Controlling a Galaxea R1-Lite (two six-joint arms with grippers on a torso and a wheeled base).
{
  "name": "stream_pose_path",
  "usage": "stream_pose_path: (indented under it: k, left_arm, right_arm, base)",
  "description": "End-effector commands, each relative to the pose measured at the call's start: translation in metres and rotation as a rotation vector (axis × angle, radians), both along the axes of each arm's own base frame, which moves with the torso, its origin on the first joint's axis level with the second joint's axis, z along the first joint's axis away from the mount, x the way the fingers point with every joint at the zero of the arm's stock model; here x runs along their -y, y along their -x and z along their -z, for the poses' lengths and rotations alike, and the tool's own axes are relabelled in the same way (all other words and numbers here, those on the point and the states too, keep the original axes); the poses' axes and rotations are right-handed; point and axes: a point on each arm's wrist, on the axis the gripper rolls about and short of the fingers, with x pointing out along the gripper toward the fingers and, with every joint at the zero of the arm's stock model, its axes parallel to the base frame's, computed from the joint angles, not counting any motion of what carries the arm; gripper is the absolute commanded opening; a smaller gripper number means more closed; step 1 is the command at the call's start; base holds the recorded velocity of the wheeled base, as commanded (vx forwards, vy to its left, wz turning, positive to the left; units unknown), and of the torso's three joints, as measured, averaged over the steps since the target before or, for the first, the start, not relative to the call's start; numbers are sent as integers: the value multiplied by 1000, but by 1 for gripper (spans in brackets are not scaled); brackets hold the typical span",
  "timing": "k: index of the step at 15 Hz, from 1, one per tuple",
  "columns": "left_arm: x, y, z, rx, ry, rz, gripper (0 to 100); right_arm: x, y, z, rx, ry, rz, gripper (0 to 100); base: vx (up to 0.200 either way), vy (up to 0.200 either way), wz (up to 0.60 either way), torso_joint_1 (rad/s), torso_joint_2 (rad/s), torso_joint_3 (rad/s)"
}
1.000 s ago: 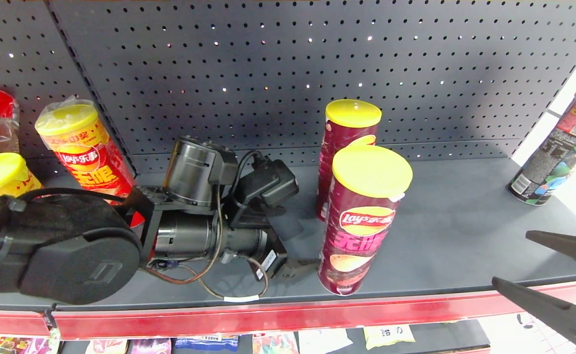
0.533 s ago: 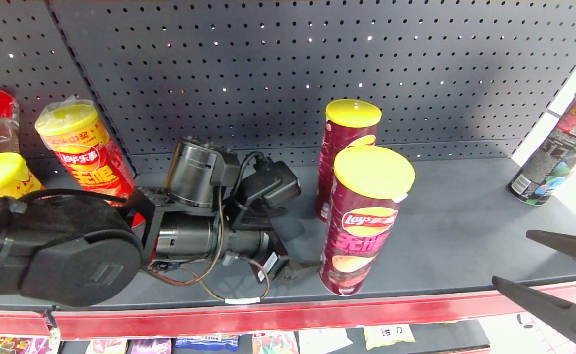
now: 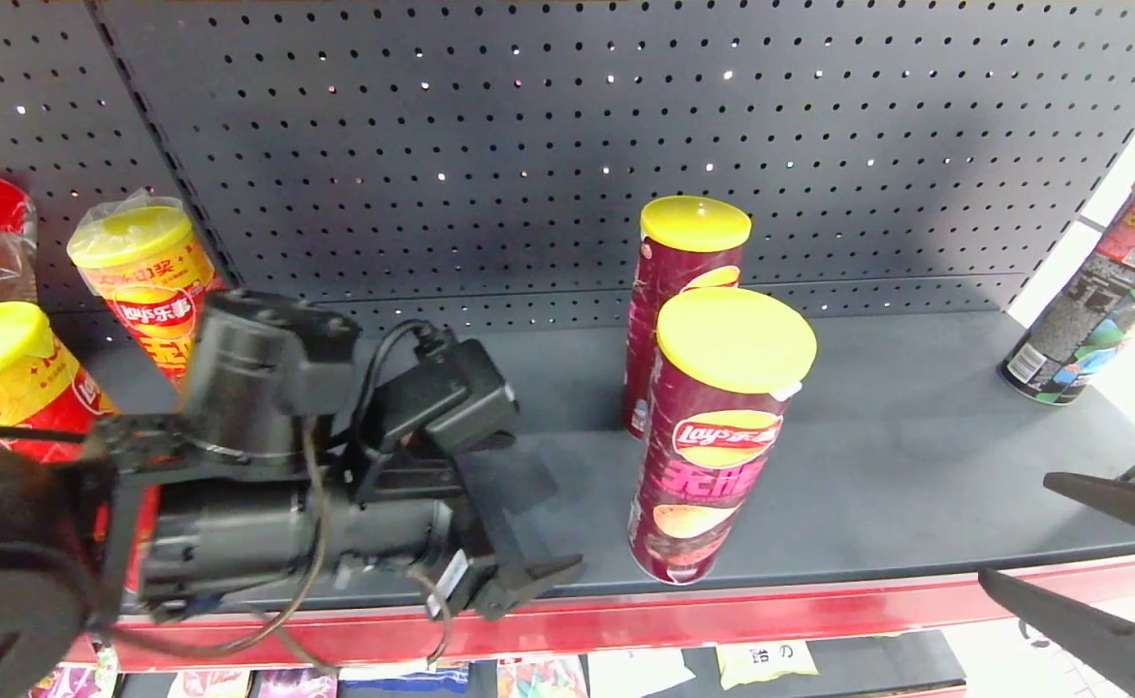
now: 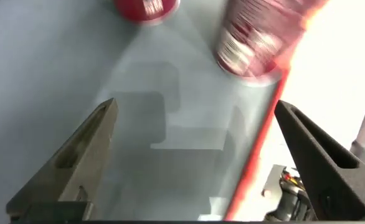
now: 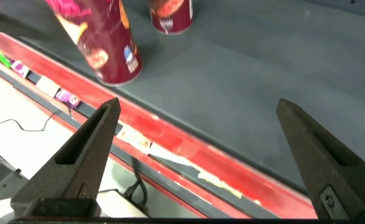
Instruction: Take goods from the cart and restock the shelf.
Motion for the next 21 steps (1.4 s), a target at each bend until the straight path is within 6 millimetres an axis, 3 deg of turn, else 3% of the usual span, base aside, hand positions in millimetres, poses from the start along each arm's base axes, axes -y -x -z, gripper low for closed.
stream_pose_path:
  k: [1, 3, 4, 6, 9, 10, 11, 16, 19, 21]
  left_arm:
    - [-70, 80, -1, 64, 65, -66, 100]
    - [-104, 116, 7, 110, 101, -164, 100]
    - [-111, 124, 8, 113, 110, -198, 100]
    - [-151, 167, 13, 97, 146, -362, 100]
    - [-183, 207, 27, 109, 126, -555, 100]
    - [-184, 211, 28, 106, 124, -602, 100]
    - [-184, 220, 34, 101, 135, -762, 100]
    - [-181, 240, 69, 146, 159, -956, 100]
    - [-180, 232, 80, 158, 213, -995, 100]
    - [-178, 216, 95, 228, 304, -992, 100]
  right_arm:
    - [7, 17, 10, 24, -11, -1, 100]
    - [16, 35, 17, 27, -11, 8, 100]
    - [19, 41, 18, 20, -9, 20, 100]
    - [37, 81, 22, -47, -11, 96, 100]
    - [48, 116, 34, -51, -24, 248, 100]
    - [48, 120, 36, -49, -27, 264, 100]
    - [50, 130, 43, -45, -38, 311, 100]
    - [47, 142, 60, -21, -45, 441, 100]
    - [47, 135, 78, -96, -26, 467, 100]
    - [46, 126, 90, -86, -27, 472, 100]
  base:
    - [0, 0, 0, 0, 0, 0]
    - [0, 0, 0, 0, 0, 0]
    - [0, 0, 0, 0, 0, 0]
    - [0, 0, 0, 0, 0, 0]
    - [0, 0, 0, 0, 0, 0]
    - [0, 0, 0, 0, 0, 0]
    - [0, 0, 0, 0, 0, 0]
    - [0, 0, 0, 0, 0, 0]
    - [0, 0, 0, 0, 0, 0]
    - [0, 0, 0, 0, 0, 0]
